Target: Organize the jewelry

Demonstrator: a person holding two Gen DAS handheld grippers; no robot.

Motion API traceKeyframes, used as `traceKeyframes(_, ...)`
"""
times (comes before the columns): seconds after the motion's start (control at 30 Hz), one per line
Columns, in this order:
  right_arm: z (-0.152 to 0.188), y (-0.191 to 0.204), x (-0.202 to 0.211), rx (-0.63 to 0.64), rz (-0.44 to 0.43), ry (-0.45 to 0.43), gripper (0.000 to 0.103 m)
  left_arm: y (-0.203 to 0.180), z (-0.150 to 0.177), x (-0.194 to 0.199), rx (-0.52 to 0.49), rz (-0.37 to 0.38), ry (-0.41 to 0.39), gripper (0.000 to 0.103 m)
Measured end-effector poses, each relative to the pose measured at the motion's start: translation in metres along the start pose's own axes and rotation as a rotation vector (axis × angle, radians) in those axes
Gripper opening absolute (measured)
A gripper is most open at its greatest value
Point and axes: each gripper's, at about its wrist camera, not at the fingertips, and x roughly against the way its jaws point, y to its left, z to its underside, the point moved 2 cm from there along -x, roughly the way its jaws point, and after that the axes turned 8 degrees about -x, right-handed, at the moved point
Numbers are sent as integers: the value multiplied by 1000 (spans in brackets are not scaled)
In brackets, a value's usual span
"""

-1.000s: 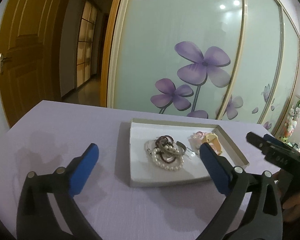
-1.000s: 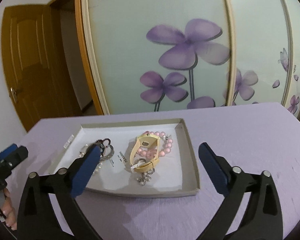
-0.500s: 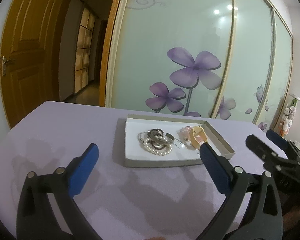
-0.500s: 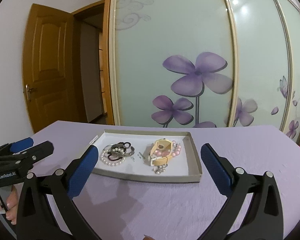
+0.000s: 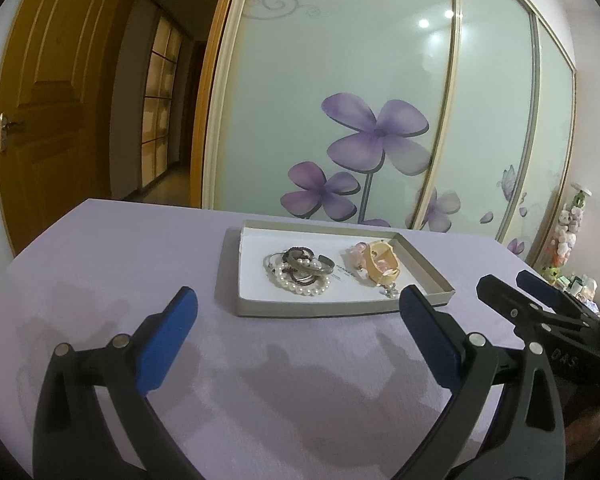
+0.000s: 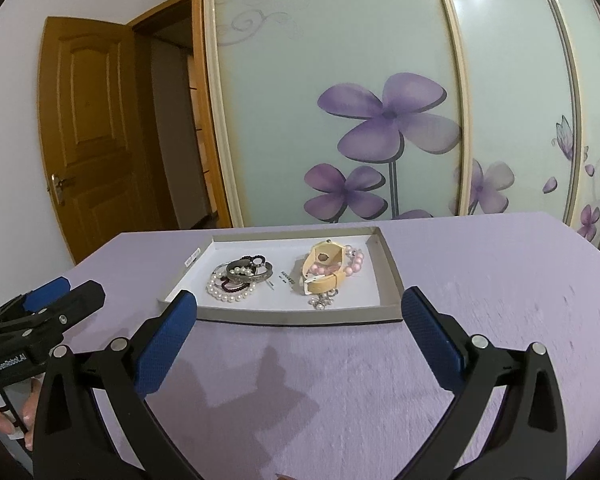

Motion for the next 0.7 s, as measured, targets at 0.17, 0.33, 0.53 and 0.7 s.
traceKeyframes(0.17, -1, 3, 1, 3, -6, -7, 102, -2, 0, 3, -4, 4, -10, 101)
traceKeyframes(0.33, -1, 7, 3, 14, -9, -22, 102, -5, -2, 5, -9, 11, -18, 101)
traceKeyframes(0.53, -1, 7, 4, 16, -11, -27, 102, -9, -3, 8, -20, 6, -26, 101)
traceKeyframes(0.7, -3, 6, 6, 13, -9, -32, 102, -10, -4, 10, -21, -1, -24, 101)
